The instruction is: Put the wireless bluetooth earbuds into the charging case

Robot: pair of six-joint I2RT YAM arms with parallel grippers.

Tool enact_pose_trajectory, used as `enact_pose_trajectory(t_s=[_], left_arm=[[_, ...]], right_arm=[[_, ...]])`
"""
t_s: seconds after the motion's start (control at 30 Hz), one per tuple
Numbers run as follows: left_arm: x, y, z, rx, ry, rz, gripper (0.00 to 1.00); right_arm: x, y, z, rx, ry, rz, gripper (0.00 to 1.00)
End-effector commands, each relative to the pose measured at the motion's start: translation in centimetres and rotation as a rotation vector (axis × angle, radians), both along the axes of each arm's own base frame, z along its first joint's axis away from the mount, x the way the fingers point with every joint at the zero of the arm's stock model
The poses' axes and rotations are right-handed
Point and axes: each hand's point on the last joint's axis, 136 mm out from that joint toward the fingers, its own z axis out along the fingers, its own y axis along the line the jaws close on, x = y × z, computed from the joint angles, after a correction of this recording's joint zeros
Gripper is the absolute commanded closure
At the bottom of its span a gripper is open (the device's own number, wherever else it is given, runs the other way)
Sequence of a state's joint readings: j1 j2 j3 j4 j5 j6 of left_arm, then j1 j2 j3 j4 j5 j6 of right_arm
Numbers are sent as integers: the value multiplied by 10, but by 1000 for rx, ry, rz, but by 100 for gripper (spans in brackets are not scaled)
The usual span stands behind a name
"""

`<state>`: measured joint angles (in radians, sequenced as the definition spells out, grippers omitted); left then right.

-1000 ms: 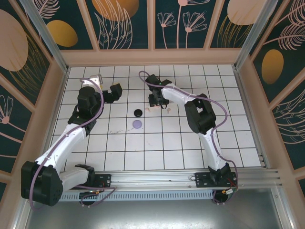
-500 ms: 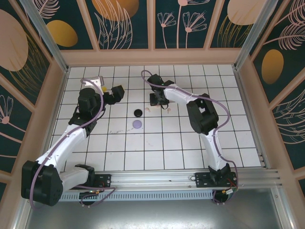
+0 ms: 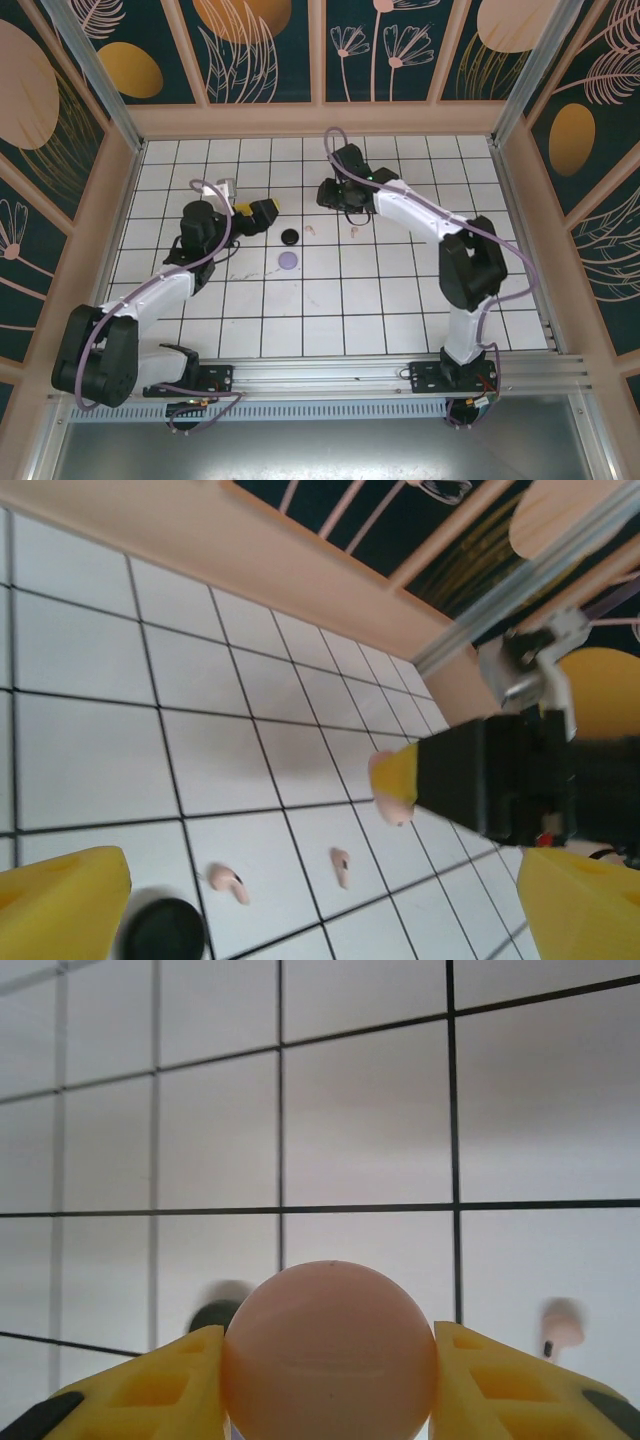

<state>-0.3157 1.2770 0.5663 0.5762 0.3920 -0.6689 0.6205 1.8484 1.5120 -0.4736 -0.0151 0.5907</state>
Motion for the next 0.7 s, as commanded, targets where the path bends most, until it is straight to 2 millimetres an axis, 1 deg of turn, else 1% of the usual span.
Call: enact_pose_trajectory(t_s=[0.0, 0.13, 0.2, 0.3, 0.33, 0.43, 0.67], left_arm=[[-11, -28, 21, -87, -87, -88, 3], [-20, -52, 18, -135, -115, -134, 8], [-24, -57, 18, -177, -134, -141, 14], [-29, -62, 18, -228, -160, -150, 28], [-30, -63, 18, -241, -170, -153, 30], [-32, -70, 18, -266, -184, -174, 31], [-33, -87, 17, -304, -210, -225, 33]], right_arm=[[-7, 2, 18, 158, 8, -91, 65], [-17, -1, 32, 298, 21, -179, 65], [-22, -2, 38, 365, 29, -225, 65], [-27, -6, 45, 431, 36, -285, 65], [-28, -6, 47, 445, 37, -300, 65], [-32, -2, 54, 482, 40, -325, 65], [-37, 21, 61, 505, 52, -307, 65]])
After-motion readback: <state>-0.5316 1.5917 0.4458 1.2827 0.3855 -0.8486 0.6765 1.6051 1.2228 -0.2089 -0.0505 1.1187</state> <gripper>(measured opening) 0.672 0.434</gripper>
